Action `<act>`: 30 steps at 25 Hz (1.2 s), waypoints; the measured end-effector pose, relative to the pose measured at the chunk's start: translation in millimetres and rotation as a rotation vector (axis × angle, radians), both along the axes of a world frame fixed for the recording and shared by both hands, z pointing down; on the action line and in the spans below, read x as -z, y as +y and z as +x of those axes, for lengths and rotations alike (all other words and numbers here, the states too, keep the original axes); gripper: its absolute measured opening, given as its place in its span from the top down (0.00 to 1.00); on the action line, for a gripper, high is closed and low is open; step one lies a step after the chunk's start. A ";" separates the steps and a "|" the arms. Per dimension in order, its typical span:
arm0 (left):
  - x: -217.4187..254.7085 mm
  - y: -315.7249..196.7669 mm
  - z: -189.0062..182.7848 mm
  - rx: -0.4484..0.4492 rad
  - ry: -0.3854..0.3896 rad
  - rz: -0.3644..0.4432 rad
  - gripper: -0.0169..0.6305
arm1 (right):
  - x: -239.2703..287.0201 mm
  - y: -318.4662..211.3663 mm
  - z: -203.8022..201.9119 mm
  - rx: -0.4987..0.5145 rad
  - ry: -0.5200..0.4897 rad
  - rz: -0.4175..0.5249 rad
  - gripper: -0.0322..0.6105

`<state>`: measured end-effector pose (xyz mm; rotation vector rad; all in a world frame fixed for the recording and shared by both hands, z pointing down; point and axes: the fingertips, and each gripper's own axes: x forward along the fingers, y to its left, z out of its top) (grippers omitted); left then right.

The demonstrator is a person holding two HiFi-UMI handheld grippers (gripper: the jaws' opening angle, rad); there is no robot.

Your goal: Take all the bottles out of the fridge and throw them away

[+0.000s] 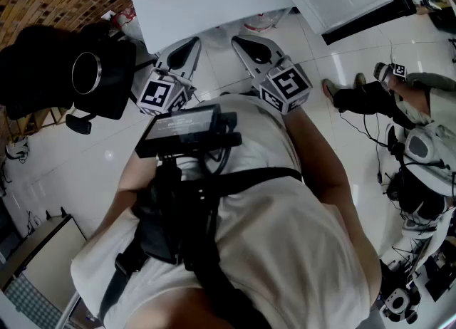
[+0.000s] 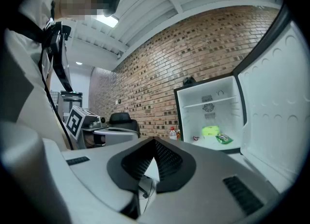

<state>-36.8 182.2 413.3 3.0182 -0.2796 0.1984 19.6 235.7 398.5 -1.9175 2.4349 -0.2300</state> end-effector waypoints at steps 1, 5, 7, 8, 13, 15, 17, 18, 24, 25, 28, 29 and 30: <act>0.3 1.3 1.3 -0.005 -0.001 -0.001 0.95 | -0.2 0.9 1.6 -0.005 -0.001 -0.003 0.96; 1.0 1.8 3.7 -0.009 -0.003 -0.005 0.95 | 1.0 1.1 5.5 -0.014 -0.002 -0.009 0.96; 1.4 1.8 4.0 -0.010 -0.001 -0.004 0.95 | 3.0 0.4 6.0 -0.015 0.003 -0.006 0.96; 1.0 2.5 3.9 -0.013 -0.001 -0.004 0.95 | 3.4 0.6 6.1 -0.017 0.004 -0.005 0.96; -0.9 -6.2 0.1 -0.006 0.008 -0.013 0.95 | 2.5 -4.2 3.7 -0.025 0.012 -0.014 0.96; 1.4 -12.8 -2.1 -0.001 0.015 -0.020 0.95 | 6.1 -8.1 1.8 -0.028 0.017 -0.016 0.96; 3.4 -14.2 -0.9 -0.002 0.015 -0.020 0.95 | 8.6 -9.1 3.5 -0.033 0.020 -0.018 0.96; 4.1 -13.7 0.5 -0.005 0.013 -0.019 0.95 | 8.9 -9.7 5.3 -0.035 0.020 -0.021 0.96; -2.4 -3.4 3.9 -0.008 -0.001 -0.013 0.95 | 2.5 -6.0 8.5 -0.030 0.012 -0.022 0.96; -2.1 -7.8 3.2 -0.001 -0.002 -0.015 0.95 | 2.7 -9.7 8.0 -0.026 0.011 -0.022 0.96; 0.3 -28.1 1.4 0.015 -0.006 -0.022 0.95 | 3.3 -29.4 7.1 -0.013 0.010 -0.034 0.96; 0.7 -32.5 1.9 0.017 -0.009 -0.022 0.95 | 3.0 -34.9 8.1 -0.009 0.009 -0.037 0.96; 0.9 -35.4 2.8 0.018 -0.012 -0.019 0.95 | 2.5 -39.5 9.8 -0.007 0.005 -0.038 0.96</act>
